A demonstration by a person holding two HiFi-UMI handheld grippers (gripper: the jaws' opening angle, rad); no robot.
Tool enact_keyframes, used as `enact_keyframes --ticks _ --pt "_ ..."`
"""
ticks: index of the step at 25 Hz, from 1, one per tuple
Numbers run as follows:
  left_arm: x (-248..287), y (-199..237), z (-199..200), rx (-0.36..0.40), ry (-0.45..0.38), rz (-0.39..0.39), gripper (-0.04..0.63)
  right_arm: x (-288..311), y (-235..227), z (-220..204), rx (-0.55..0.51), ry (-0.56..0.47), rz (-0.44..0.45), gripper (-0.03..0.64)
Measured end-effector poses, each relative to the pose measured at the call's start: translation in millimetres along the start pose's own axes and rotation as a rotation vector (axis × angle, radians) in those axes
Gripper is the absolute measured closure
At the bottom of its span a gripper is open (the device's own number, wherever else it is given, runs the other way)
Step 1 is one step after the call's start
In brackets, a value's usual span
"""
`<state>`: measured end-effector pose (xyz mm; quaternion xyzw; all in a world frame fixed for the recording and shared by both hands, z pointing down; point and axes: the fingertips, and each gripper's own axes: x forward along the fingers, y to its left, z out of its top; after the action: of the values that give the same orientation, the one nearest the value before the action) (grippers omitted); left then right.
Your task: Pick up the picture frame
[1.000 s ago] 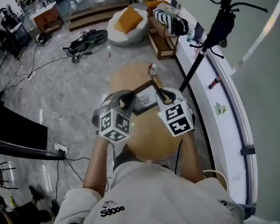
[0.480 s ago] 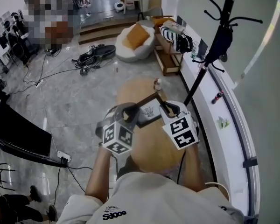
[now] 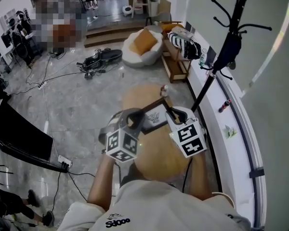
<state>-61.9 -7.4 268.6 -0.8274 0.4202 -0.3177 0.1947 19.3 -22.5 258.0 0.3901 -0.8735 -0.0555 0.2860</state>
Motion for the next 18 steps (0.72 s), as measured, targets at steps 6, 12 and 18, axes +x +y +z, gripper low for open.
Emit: enact_keyframes --ticks 6,12,18 --pt "-0.3 2.7 -0.4 0.004 -0.003 0.008 0.517 1.1 -0.1 2.7 -0.009 -0.008 -0.004 0.540" --pt "-2.6 2.6 0.1 -0.001 0.001 0.002 0.517 -0.7 1.5 3.6 -0.004 -0.010 0.002 0.540" --pt "-0.4 -2.2 -5.5 -0.001 0.004 -0.007 0.517 2.8 4.9 -3.6 0.003 -0.003 0.003 0.540"
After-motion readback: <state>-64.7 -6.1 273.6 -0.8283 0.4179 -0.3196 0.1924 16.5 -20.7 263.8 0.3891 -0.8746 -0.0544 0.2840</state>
